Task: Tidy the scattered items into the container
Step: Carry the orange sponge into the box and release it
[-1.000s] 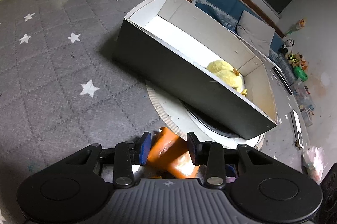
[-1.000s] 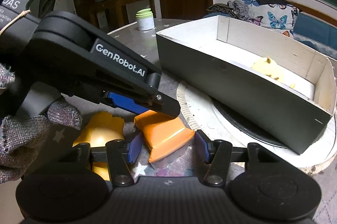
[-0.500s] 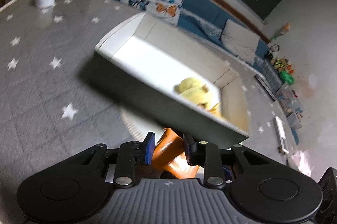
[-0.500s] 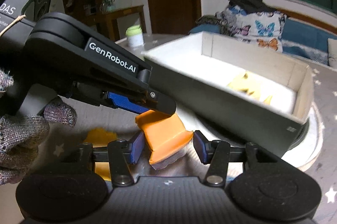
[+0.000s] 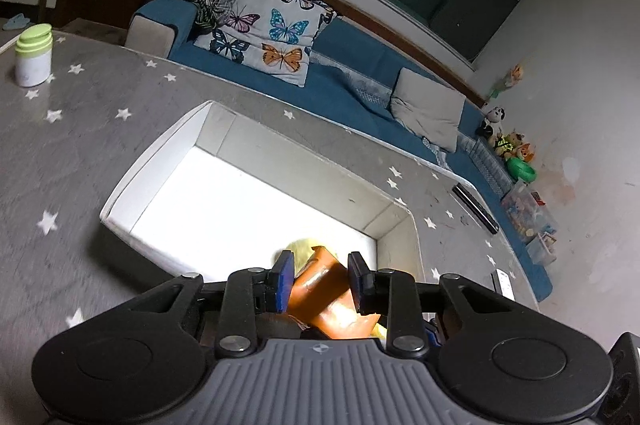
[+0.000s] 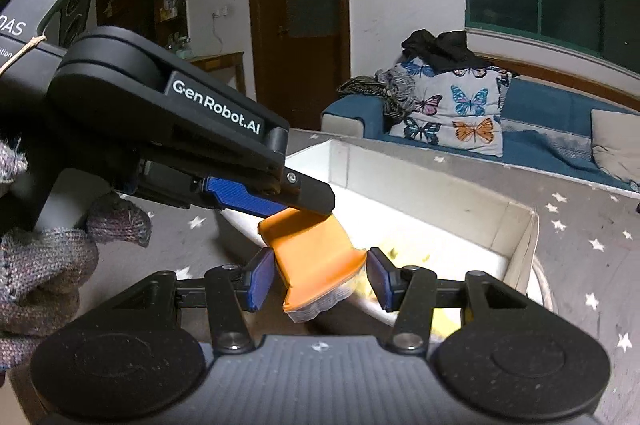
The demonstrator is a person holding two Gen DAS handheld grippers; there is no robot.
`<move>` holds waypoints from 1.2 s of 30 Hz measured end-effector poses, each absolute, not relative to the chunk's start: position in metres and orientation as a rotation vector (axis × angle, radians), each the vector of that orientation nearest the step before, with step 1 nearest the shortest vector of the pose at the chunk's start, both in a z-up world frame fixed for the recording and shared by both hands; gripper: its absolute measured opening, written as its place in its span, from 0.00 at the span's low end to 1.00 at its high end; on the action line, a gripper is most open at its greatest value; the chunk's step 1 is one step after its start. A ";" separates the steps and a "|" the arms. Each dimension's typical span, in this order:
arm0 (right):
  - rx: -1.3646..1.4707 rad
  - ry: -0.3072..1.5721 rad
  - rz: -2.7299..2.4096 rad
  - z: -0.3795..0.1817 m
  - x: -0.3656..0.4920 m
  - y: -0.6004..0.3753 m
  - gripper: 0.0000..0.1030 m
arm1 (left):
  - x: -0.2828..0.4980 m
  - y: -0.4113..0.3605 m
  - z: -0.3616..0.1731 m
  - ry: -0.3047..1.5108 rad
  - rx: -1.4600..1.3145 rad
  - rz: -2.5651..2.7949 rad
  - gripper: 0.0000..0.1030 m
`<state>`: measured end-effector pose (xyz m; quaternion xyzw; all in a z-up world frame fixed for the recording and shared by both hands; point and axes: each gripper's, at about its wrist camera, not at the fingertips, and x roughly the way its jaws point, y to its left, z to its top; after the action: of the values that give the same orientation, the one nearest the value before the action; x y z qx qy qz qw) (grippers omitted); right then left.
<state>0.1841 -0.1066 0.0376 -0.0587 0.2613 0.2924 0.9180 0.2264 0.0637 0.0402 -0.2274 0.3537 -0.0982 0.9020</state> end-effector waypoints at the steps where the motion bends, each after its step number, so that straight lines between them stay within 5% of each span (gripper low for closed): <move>1: -0.120 0.540 0.598 0.037 0.189 -0.106 0.50 | 0.231 0.063 0.039 0.733 -0.469 -0.201 0.30; 36: -0.108 0.614 0.604 0.020 0.220 -0.103 0.51 | 0.254 0.093 0.009 0.787 -0.536 -0.167 0.30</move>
<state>0.2199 -0.1031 0.0201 -0.0523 0.2974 0.2926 0.9073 0.2537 0.0934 0.0086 -0.2578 0.3785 -0.0805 0.8853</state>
